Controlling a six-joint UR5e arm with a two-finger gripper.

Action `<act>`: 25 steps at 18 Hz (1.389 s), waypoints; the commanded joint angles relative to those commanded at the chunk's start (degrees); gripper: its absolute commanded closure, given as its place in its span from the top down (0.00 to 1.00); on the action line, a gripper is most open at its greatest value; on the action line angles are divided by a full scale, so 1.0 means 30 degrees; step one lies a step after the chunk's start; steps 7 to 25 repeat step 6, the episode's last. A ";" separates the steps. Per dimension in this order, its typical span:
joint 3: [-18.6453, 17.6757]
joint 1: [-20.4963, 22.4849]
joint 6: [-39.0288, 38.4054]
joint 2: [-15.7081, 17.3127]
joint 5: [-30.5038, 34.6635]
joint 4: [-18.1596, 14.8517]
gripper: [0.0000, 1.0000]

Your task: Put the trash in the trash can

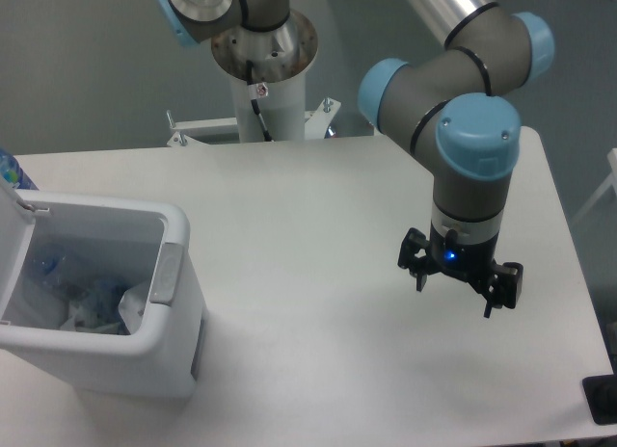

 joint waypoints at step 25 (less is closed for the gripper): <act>-0.0118 -0.0059 0.0000 -0.0001 0.0179 -0.0030 1.00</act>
